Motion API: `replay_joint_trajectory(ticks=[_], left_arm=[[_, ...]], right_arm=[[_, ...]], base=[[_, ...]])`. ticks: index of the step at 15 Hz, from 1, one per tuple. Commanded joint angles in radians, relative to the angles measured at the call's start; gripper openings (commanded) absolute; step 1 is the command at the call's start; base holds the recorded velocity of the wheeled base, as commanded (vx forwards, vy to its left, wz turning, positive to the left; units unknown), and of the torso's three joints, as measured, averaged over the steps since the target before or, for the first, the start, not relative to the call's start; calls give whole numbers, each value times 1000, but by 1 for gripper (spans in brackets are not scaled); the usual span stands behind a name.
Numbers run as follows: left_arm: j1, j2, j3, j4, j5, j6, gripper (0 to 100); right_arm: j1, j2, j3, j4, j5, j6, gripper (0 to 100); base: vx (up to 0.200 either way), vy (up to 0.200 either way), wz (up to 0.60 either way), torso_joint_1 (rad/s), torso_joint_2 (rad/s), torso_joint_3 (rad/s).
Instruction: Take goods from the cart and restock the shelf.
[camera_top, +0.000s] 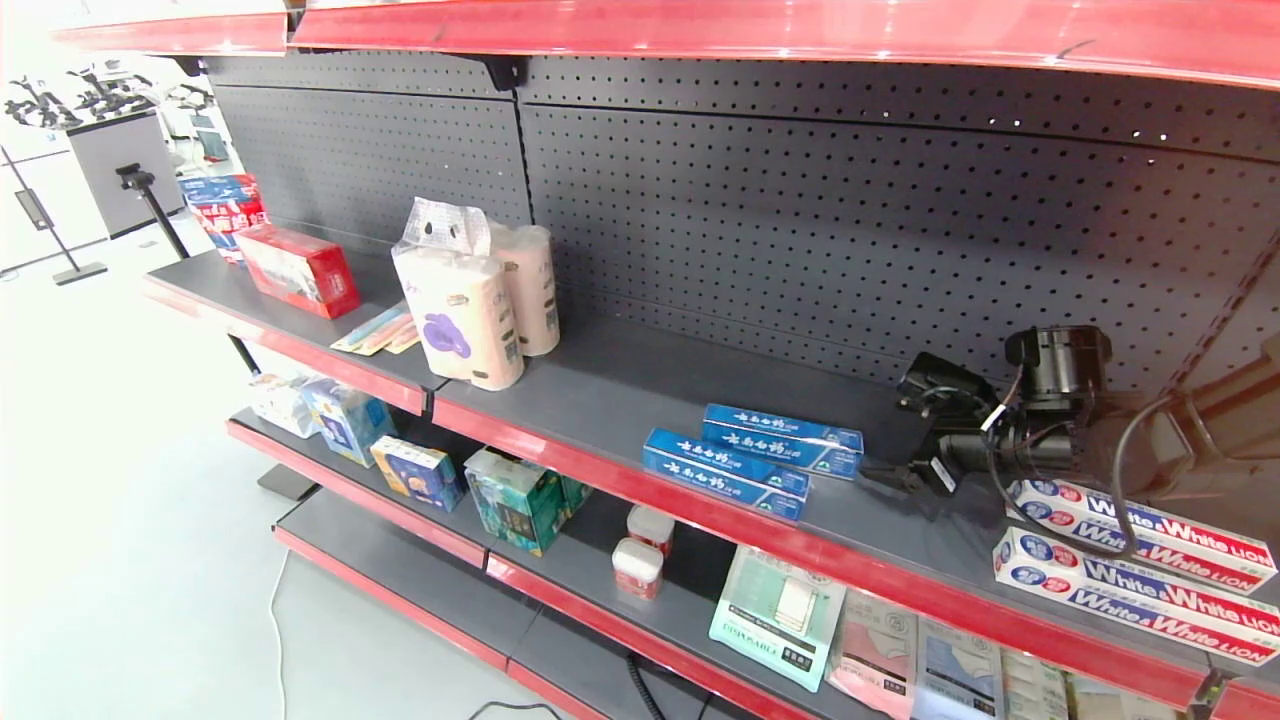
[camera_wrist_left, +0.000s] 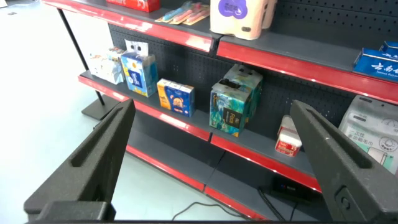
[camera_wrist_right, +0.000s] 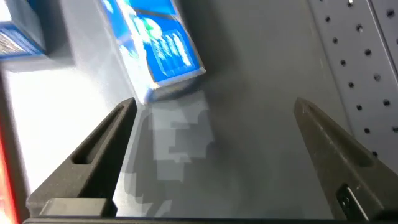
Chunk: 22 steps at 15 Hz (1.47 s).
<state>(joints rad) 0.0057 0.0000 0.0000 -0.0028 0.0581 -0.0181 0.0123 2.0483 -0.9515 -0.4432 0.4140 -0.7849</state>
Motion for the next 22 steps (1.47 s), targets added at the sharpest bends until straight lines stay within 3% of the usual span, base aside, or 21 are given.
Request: replay_joint_trajectory(ticks=[1, 4, 11, 15, 22], left_arm=[[0, 0, 0, 0, 0, 0, 100], [0, 0, 0, 0, 0, 0, 100], [0, 0, 0, 0, 0, 0, 100], [0, 0, 0, 0, 0, 0, 100], [0, 0, 0, 0, 0, 0, 100]], right_arm=[[15, -2, -1, 0, 0, 13, 100], [31, 10, 0, 1, -21, 87, 100], [63, 15, 2, 1, -57, 95, 100], [103, 13, -6, -3, -93, 185, 100], [70, 21, 0, -3, -164, 174, 100]], base=[[0, 0, 0, 0, 0, 0], [0, 0, 0, 0, 0, 0], [0, 0, 0, 0, 0, 0], [0, 0, 0, 0, 0, 0], [0, 0, 0, 0, 0, 0]])
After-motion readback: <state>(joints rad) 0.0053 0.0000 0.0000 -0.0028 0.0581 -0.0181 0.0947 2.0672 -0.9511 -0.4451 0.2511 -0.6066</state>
